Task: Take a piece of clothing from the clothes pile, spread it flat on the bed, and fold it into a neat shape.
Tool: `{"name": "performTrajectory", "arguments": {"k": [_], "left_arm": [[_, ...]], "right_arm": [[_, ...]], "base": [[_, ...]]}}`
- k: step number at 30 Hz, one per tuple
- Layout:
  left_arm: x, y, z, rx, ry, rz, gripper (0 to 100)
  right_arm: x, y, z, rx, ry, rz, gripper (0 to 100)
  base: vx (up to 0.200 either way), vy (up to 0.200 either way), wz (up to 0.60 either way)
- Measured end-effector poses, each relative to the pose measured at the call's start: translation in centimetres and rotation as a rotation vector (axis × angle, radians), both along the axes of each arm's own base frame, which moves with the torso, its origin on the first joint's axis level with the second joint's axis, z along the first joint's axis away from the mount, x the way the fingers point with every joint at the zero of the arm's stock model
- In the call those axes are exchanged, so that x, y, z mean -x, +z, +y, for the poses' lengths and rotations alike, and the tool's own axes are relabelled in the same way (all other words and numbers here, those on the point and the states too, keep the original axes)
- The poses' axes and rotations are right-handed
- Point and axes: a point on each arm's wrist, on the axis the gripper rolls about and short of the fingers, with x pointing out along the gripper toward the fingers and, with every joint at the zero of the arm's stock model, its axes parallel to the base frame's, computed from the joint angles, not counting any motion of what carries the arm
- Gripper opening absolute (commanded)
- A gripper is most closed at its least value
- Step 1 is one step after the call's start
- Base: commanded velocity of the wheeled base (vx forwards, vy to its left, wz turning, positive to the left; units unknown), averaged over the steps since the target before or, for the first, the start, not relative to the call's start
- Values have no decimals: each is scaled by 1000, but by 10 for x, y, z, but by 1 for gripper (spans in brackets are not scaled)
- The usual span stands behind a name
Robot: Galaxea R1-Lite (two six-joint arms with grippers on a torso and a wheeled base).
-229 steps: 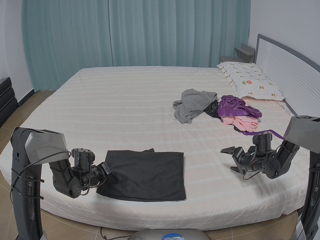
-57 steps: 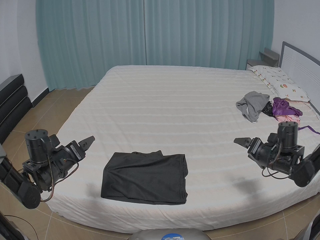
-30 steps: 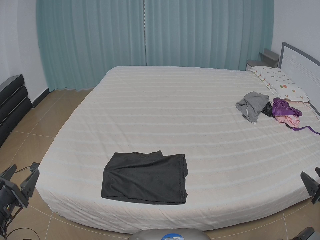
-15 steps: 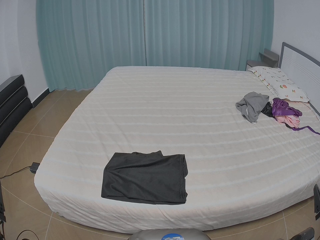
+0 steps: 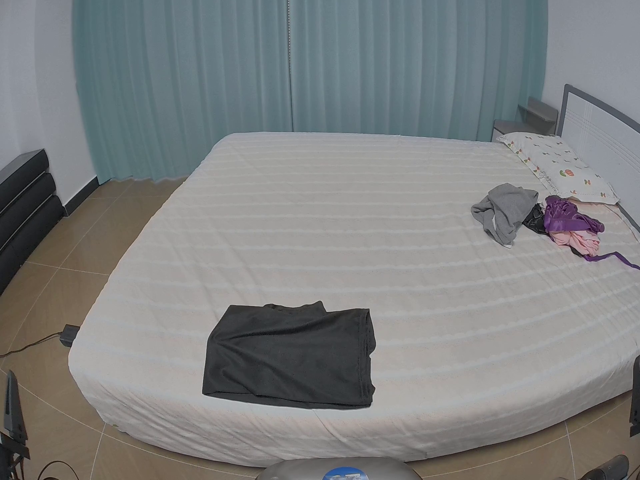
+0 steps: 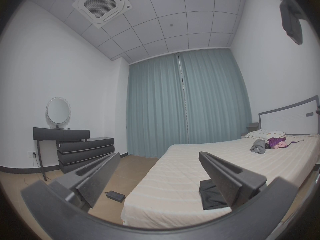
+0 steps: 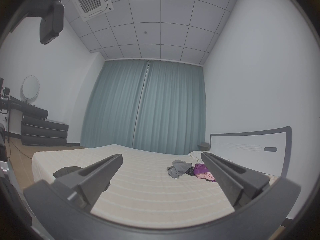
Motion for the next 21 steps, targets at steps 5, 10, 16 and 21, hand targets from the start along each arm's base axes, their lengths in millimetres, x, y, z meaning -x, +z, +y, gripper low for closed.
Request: {"name": "performTrajectory", "arguments": {"k": [5,10,16,21], "left_arm": [[-9,-20,0,-4,-19,42,100],[-12,-28,-1,-10,-49,63,100],[-14,-37,-3,-14,-123,146,100],[-14,-38,-4,1,-172,150,100]], "right_arm": [[-3,-11,0,-8,14,63,100],[-6,-28,-1,-39,4,212,100],[-6,-36,-1,-111,4,287,100],[-6,-36,-1,-179,8,284,100]], "base": [[0,0,0],[0,0,0],[0,0,0],[0,0,0]]}}
